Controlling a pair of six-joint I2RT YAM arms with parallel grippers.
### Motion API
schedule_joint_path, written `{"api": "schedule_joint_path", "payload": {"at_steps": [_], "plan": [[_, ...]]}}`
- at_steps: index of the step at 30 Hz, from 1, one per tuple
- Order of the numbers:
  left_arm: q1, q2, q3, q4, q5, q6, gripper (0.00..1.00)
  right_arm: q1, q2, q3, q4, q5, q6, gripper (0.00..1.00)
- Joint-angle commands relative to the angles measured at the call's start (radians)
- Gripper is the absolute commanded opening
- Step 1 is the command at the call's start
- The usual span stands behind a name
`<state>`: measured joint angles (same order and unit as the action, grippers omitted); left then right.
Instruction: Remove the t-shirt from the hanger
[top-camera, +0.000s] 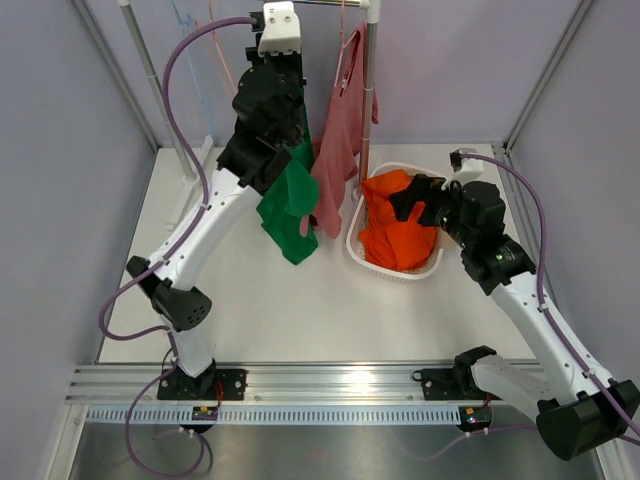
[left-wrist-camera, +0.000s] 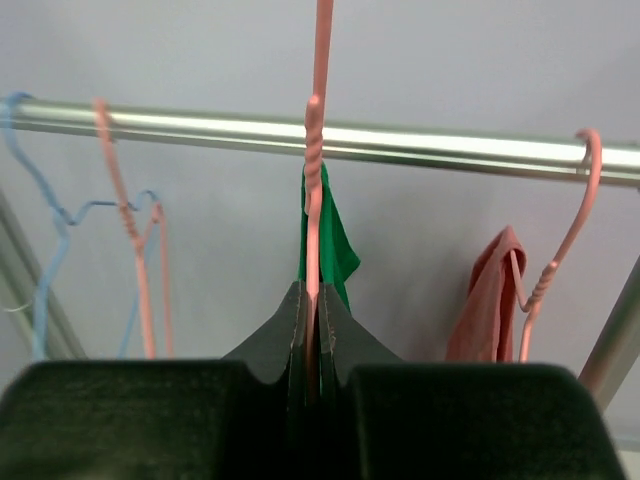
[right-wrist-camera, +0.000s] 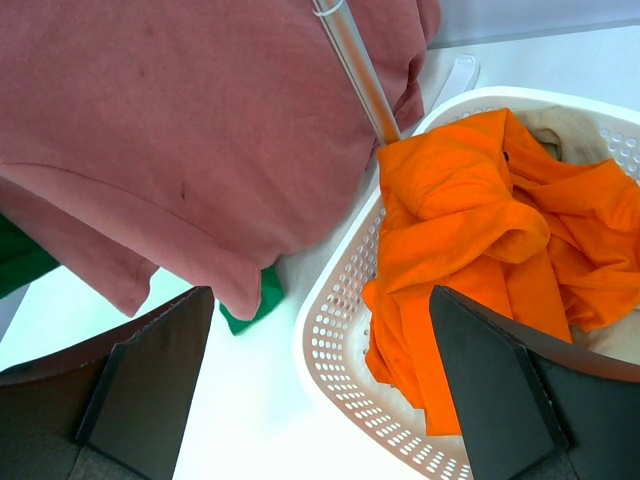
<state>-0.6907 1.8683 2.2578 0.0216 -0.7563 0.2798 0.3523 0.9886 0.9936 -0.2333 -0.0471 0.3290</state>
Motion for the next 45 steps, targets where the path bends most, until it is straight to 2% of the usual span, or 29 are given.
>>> {"api": "schedule_joint_path", "payload": {"at_steps": [1, 5, 6, 7, 10, 11, 12, 16, 19, 25, 30, 37, 43, 44, 45], "plan": [[-0.055, -0.194, -0.081, 0.147, -0.090, 0.045, 0.00, -0.003, 0.004, 0.028, -0.008, -0.028, -0.011, 1.00], [-0.131, -0.323, -0.382, 0.279, -0.218, 0.075, 0.00, 0.002, 0.001, 0.048, -0.014, -0.086, -0.034, 1.00], [-0.145, -0.336, -0.411, 0.278, -0.244, 0.064, 0.00, 0.010, -0.007, 0.056, -0.017, -0.095, -0.042, 0.99], [-0.147, -0.343, -0.428, 0.220, -0.300, 0.043, 0.00, 0.025, -0.017, 0.054, -0.023, -0.071, -0.054, 0.99], [-0.151, -0.373, -0.484, 0.039, -0.342, -0.146, 0.00, 0.144, -0.105, 0.011, 0.017, 0.010, -0.110, 0.99], [-0.159, -0.405, -0.516, 0.017, -0.359, -0.227, 0.00, 0.201, -0.151, -0.004, 0.031, 0.010, -0.128, 0.99], [-0.168, -0.422, -0.596, 0.005, -0.383, -0.263, 0.00, 0.227, -0.174, -0.038, 0.047, 0.009, -0.134, 0.99], [-0.228, -0.468, -0.742, -0.037, -0.481, -0.376, 0.00, 0.313, -0.252, -0.113, 0.121, -0.055, -0.137, 0.99], [-0.239, -0.420, -0.748, -0.113, -0.546, -0.430, 0.00, 0.358, -0.286, -0.165, 0.149, -0.098, -0.130, 1.00], [-0.240, -0.353, -0.718, -0.146, -0.595, -0.511, 0.00, 0.444, -0.271, -0.245, 0.221, -0.149, -0.114, 0.99], [-0.253, -0.270, -0.590, -0.160, -0.647, -0.476, 0.00, 0.453, -0.240, -0.314, 0.417, -0.200, -0.079, 1.00], [-0.267, -0.241, -0.560, -0.160, -0.632, -0.485, 0.00, 0.464, -0.127, -0.360, 0.649, -0.226, -0.062, 1.00], [-0.271, -0.244, -0.572, -0.161, -0.605, -0.494, 0.00, 0.485, -0.018, -0.326, 0.719, -0.211, -0.057, 1.00], [-0.274, -0.248, -0.576, -0.161, -0.595, -0.499, 0.00, 0.490, 0.007, -0.314, 0.723, -0.209, -0.061, 0.98], [-0.277, -0.259, -0.581, -0.161, -0.588, -0.507, 0.00, 0.500, 0.021, -0.305, 0.724, -0.208, -0.062, 0.83]]}}
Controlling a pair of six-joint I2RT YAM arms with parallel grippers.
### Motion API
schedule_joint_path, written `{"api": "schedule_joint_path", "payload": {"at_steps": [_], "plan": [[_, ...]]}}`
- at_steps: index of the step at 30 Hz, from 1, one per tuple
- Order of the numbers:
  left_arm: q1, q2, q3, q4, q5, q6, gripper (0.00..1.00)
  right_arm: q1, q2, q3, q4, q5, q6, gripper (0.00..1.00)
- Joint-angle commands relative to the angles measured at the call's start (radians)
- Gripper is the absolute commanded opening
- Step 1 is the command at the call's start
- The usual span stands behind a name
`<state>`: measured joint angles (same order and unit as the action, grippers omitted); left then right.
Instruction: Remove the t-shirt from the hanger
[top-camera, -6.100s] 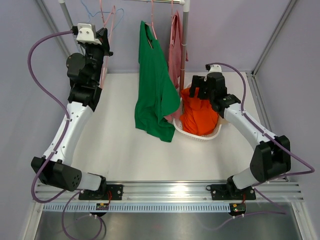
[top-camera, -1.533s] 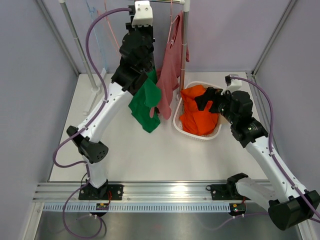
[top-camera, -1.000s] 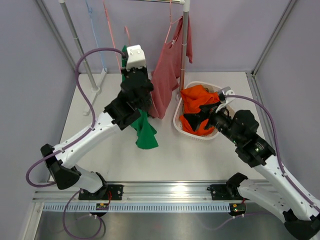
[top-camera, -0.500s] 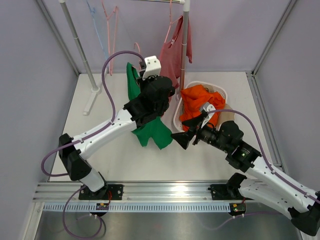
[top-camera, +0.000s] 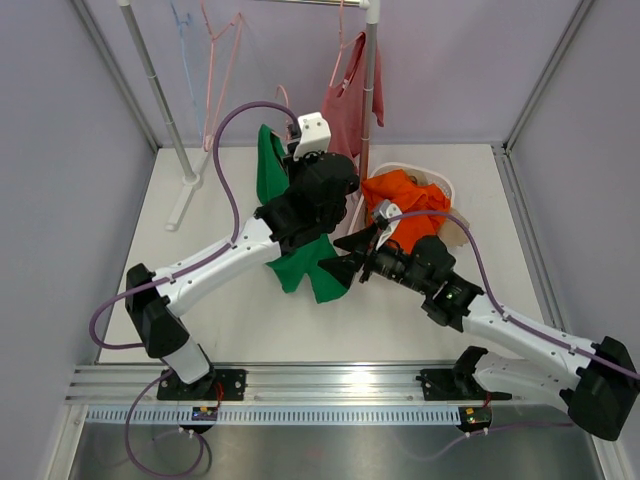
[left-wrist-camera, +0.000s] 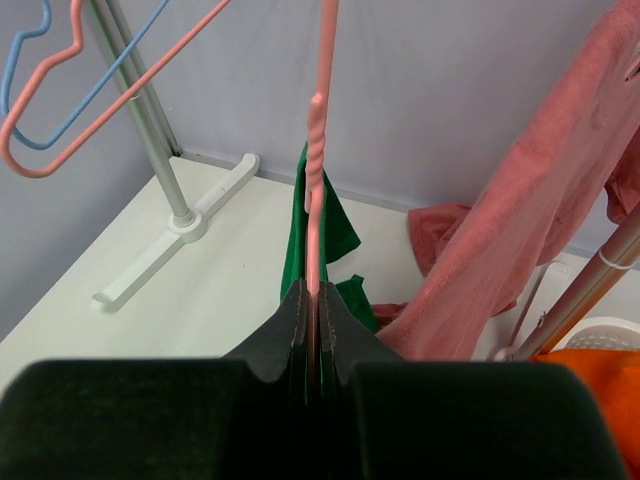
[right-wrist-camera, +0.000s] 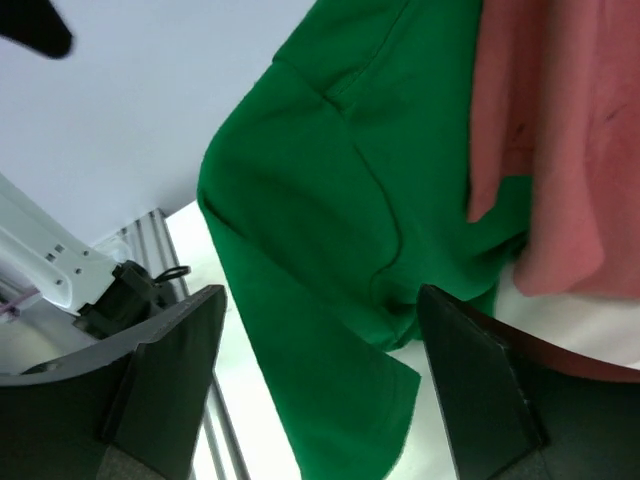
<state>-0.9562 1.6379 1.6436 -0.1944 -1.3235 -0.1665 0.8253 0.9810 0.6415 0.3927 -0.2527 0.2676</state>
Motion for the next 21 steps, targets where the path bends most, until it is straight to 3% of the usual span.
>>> {"api": "schedule_joint_path", "payload": {"at_steps": [1, 4, 6, 7, 8, 21], "plan": [[-0.012, -0.033, 0.027, 0.056, -0.016, -0.071, 0.00, 0.031, 0.048, 0.069, 0.086, -0.003, -0.004, 0.71], [-0.010, -0.027, 0.038, 0.056, -0.023, -0.068, 0.00, 0.063, 0.064, 0.101, 0.025, 0.009, -0.016, 0.33], [-0.007, -0.018, 0.051, 0.058, -0.019, -0.061, 0.00, 0.084, 0.053, 0.098, 0.000, 0.045, -0.025, 0.23], [-0.006, -0.006, 0.058, 0.058, -0.020, -0.056, 0.00, 0.100, 0.042, 0.090, -0.006, 0.058, -0.027, 0.07], [-0.006, -0.001, 0.064, 0.059, -0.020, -0.056, 0.00, 0.104, 0.032, 0.089, -0.015, 0.069, -0.025, 0.00], [0.105, 0.071, 0.136, 0.062, 0.015, -0.031, 0.00, 0.178, -0.221, 0.004, -0.247, 0.167, -0.007, 0.00]]}}
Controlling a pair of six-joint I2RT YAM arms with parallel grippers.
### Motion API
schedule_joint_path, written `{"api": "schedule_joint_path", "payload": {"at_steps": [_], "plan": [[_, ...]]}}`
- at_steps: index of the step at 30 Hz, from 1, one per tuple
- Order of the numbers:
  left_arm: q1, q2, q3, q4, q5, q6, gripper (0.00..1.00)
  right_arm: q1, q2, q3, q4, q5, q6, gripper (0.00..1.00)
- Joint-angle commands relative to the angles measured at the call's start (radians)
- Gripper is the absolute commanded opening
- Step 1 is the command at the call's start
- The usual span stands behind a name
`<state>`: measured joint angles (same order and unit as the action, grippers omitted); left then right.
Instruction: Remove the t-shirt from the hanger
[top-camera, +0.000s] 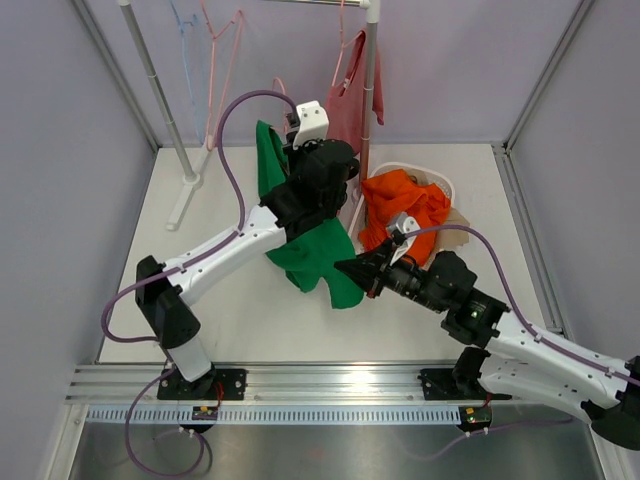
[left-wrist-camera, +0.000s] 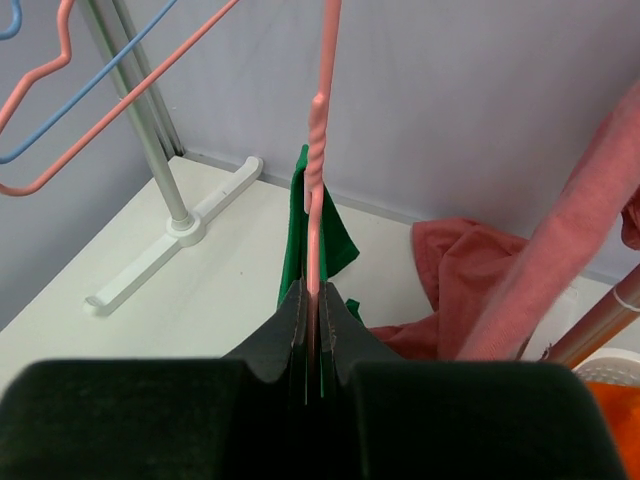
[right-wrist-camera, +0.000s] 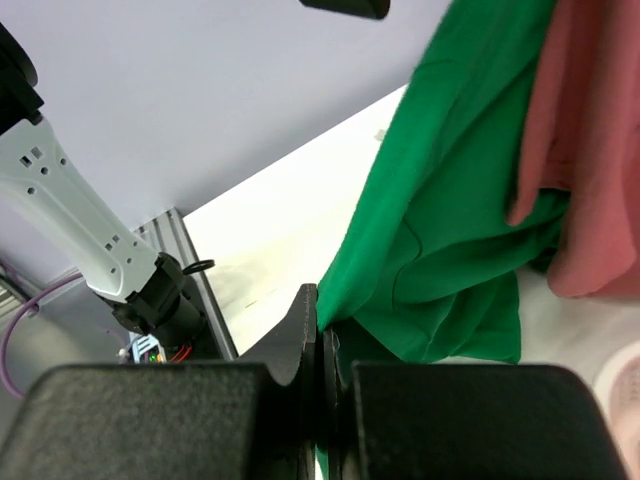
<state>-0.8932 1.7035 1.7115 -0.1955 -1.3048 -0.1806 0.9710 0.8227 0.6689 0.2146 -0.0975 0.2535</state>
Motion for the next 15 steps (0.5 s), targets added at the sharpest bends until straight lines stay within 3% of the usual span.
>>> {"api": "schedule_joint_path", "payload": {"at_steps": [1, 6, 15], "plan": [[0.049, 0.008, 0.077, 0.070, -0.002, -0.002, 0.00, 0.034, -0.095, -0.040, -0.081, 0.015, 0.012, 0.00], [0.089, 0.013, 0.105, 0.090, 0.022, 0.013, 0.00, 0.040, -0.168, -0.078, -0.142, 0.033, 0.041, 0.00], [0.126, 0.033, 0.137, 0.281, 0.018, 0.236, 0.00, 0.046, -0.286, -0.109, -0.254, 0.051, 0.067, 0.00]]}}
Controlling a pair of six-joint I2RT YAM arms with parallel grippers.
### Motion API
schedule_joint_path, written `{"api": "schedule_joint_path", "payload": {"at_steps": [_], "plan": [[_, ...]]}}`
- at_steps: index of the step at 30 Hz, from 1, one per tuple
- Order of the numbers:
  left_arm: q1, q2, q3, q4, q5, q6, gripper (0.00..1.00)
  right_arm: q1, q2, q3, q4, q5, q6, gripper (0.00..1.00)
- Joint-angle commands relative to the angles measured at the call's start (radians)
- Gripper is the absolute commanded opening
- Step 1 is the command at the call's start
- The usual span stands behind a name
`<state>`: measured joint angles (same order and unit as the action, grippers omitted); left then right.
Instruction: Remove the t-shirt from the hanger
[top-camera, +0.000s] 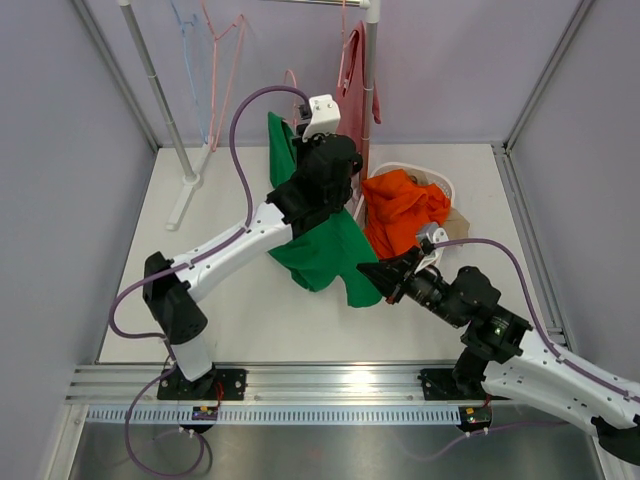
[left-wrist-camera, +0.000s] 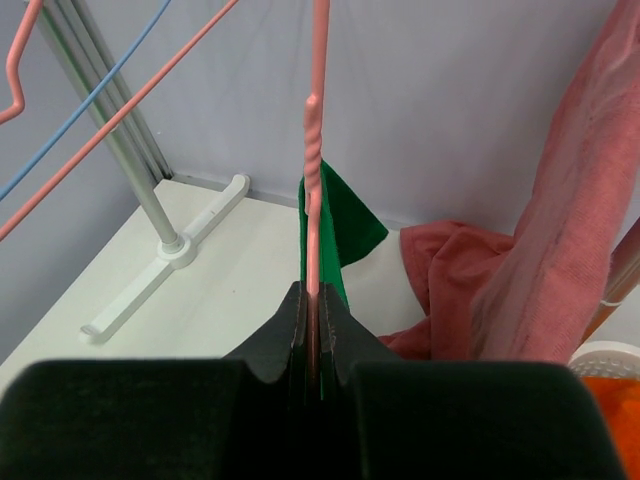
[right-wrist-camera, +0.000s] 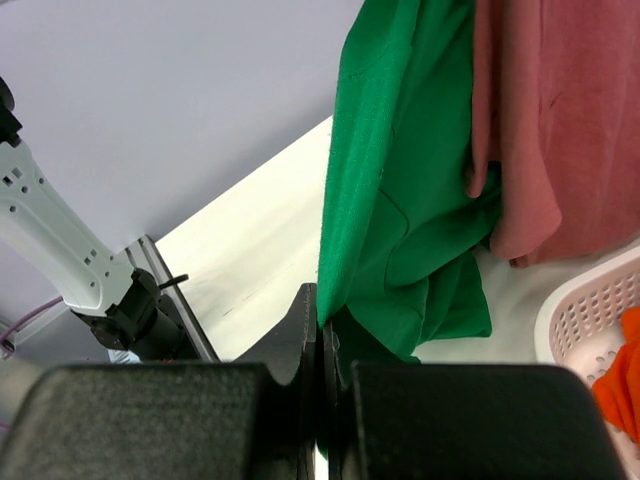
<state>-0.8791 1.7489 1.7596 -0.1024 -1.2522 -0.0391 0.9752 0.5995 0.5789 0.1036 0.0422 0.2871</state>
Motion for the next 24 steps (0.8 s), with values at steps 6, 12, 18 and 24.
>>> {"api": "schedule_joint_path", "payload": {"at_steps": [6, 12, 18, 24], "plan": [[0.155, 0.000, 0.127, 0.181, -0.012, 0.104, 0.00, 0.046, -0.098, -0.021, -0.182, -0.099, 0.052, 0.00], [0.204, -0.003, 0.155, 0.141, 0.007, 0.088, 0.00, 0.051, -0.115, -0.027, -0.212, -0.090, 0.046, 0.00], [0.279, -0.008, 0.172, 0.112, 0.037, 0.070, 0.00, 0.051, -0.135, -0.010, -0.237, -0.081, 0.038, 0.00], [0.345, 0.001, 0.195, 0.044, 0.086, 0.044, 0.00, 0.051, -0.130, -0.002, -0.243, -0.077, 0.034, 0.00]]}}
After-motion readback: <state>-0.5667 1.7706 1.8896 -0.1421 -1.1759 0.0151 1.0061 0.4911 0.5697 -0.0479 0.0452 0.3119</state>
